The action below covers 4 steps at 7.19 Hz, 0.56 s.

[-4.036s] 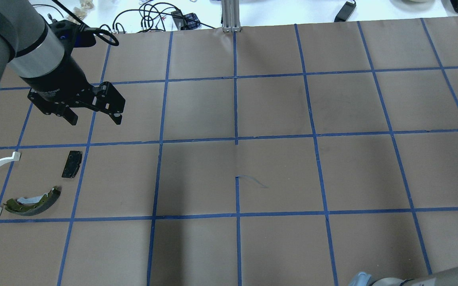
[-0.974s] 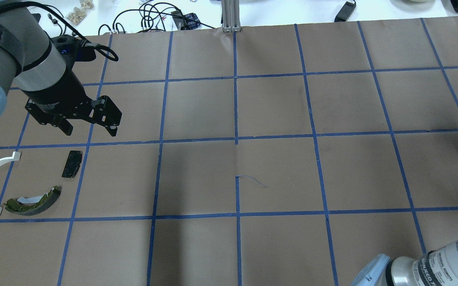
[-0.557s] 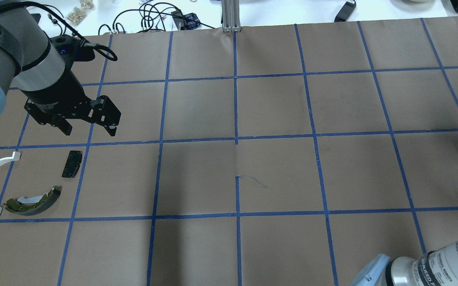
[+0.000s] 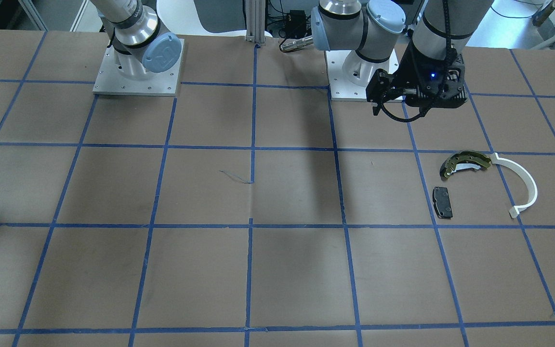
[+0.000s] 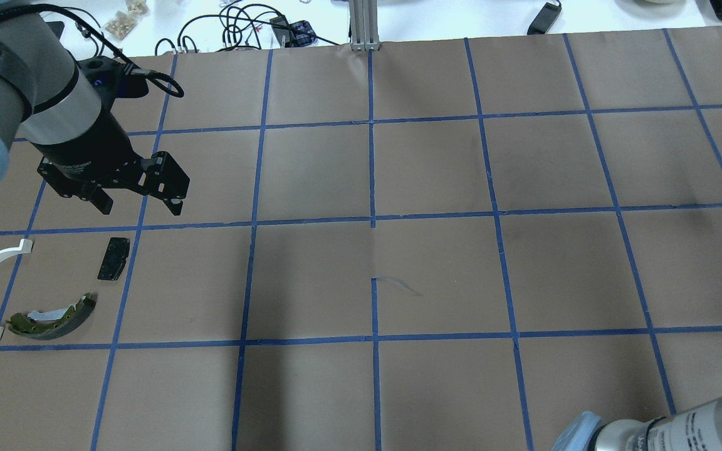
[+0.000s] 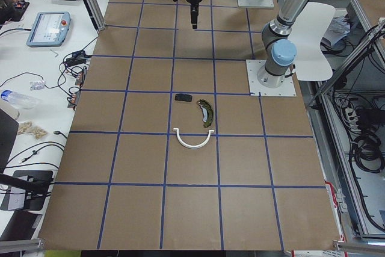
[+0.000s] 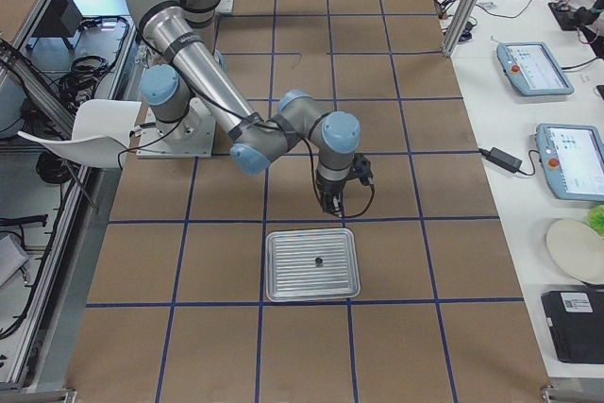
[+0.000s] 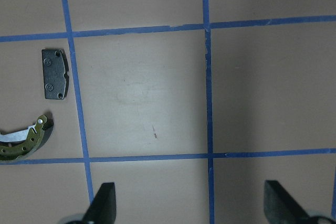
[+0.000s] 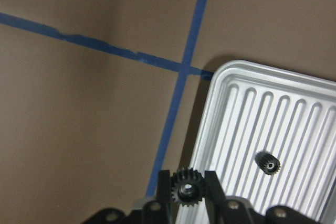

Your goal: Place bearing gear from tray to pile

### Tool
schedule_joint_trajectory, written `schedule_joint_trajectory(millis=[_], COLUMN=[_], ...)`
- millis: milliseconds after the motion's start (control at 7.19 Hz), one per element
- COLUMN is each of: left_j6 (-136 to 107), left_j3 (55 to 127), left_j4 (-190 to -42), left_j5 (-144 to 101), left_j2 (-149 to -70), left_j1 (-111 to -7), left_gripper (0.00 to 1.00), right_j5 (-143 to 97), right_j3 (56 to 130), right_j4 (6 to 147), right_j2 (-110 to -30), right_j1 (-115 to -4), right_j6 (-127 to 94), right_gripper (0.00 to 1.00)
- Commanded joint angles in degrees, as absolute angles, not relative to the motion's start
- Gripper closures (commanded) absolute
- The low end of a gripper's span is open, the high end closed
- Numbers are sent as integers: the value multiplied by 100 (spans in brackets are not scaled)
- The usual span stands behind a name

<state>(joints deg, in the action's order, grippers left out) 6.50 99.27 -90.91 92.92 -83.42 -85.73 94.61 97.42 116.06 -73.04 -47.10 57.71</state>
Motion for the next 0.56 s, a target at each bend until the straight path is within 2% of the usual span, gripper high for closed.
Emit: schedule_joint_trajectory(millis=[0,418], left_j6=[650,650], left_j3=[9932,9932], left_j4=[-9088,-9079], left_j5=[9299,9659], left_j2=[-8341,-8358], left_j1=[-8569,-8561], left_gripper=[0,0], right_j5=[9396,9019], right_j3=[9756,9773], right_j4=[10936,11003], right_j2=[-7803,-7709], right_j1=[-6205,-8378], right_j6=[3667,484], right_gripper=[96,96])
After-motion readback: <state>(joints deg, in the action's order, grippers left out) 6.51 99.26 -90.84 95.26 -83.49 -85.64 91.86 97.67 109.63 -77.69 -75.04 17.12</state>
